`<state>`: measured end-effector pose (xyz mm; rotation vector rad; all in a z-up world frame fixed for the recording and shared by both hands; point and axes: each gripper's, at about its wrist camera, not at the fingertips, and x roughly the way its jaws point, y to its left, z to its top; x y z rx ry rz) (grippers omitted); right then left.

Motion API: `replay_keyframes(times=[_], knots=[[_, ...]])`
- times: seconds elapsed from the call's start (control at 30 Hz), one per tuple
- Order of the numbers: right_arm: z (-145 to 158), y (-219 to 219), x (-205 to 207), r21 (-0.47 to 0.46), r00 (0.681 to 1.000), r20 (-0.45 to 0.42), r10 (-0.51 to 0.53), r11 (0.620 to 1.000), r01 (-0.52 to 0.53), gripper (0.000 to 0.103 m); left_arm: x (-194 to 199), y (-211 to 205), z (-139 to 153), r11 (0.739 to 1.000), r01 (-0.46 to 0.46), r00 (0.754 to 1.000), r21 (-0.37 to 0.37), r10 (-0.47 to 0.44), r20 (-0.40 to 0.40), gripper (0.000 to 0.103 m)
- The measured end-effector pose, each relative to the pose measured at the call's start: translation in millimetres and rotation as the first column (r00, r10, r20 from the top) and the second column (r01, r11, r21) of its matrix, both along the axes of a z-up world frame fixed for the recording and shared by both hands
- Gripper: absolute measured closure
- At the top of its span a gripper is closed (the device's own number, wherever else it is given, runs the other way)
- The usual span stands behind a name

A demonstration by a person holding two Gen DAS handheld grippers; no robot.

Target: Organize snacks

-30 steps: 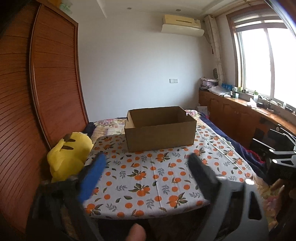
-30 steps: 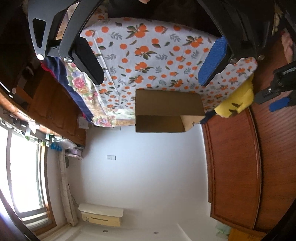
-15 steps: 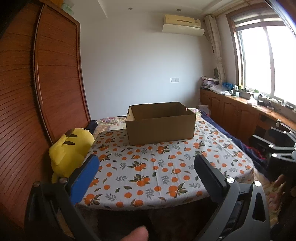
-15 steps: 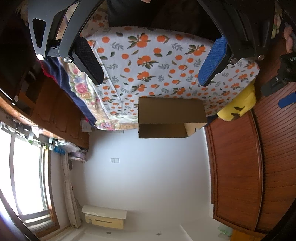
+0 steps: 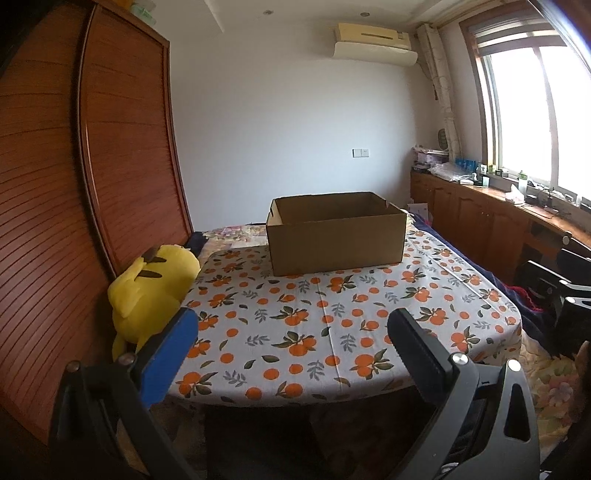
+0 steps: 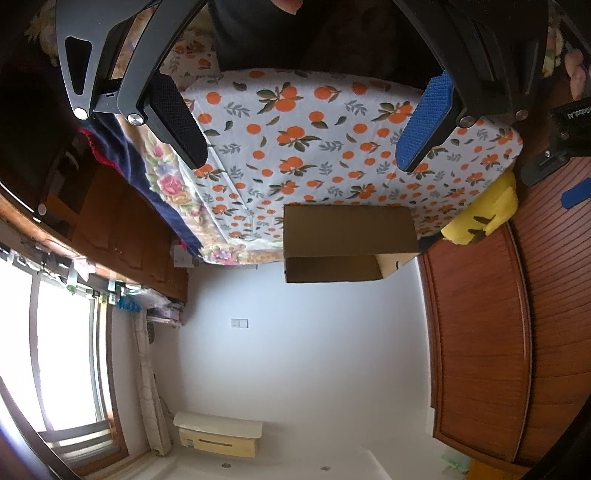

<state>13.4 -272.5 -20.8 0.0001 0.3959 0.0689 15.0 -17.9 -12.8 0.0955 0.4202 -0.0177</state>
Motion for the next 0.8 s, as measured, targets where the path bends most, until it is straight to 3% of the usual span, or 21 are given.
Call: replay_keyframes(times=[0.8], knots=[[-6.3, 0.3, 1.3, 0.001, 1.0, 0.008, -0.016, 1.0, 0.016, 0.0, 3.3, 8.8, -4.2, 1.0, -0.008, 1.0, -0.026, 0.008, 0.019, 0.0]])
